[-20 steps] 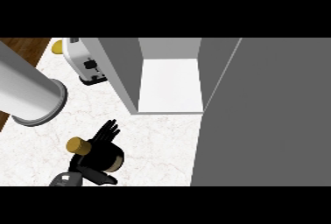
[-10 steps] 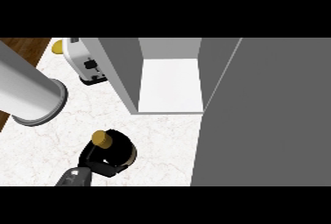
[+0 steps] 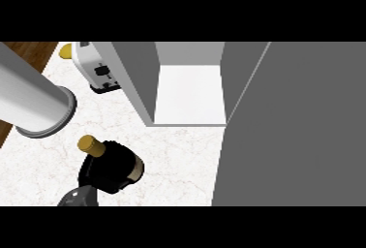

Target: Pick up the wine, place it into the cabinet and close the cabinet

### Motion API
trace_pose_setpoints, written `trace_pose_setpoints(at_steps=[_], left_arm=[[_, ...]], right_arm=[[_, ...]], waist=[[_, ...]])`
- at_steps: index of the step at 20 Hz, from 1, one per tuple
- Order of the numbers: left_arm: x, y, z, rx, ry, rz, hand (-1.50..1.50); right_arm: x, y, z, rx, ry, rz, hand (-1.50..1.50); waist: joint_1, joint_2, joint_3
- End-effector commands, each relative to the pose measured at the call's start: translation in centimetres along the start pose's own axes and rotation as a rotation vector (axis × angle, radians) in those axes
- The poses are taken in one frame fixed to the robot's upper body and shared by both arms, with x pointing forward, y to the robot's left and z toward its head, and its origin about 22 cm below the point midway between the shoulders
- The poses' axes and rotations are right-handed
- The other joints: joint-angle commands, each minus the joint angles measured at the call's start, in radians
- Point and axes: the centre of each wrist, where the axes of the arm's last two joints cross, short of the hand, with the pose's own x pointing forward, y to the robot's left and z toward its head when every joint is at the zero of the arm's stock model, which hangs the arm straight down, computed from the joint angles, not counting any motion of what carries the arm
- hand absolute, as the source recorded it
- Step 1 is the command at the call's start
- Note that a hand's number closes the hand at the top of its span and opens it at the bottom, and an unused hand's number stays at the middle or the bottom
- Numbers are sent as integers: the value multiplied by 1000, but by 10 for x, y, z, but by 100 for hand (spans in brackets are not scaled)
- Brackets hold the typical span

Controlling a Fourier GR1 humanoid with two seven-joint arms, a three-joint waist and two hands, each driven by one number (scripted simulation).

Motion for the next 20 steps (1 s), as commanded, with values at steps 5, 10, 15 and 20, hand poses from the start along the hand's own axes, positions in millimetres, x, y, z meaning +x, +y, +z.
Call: trace_pose_setpoints(at_steps=[5, 10, 15, 20], left_arm=[[11, 7, 5, 226, -163, 59, 150], [15, -17, -6, 192, -211, 107, 150], [32, -34, -15, 114, -178, 95, 150], [28, -71, -5, 43, -166, 100, 150]], right_arm=[[-4, 0, -9, 15, -2, -11, -150], [10, -7, 13, 31, -15, -10, -150], [6, -6, -4, 31, -10, -8, -150], [-3, -8, 5, 9, -4, -28, -150]], waist=[[6, -2, 1], [6, -4, 2], [10, -4, 2], [5, -4, 1]])
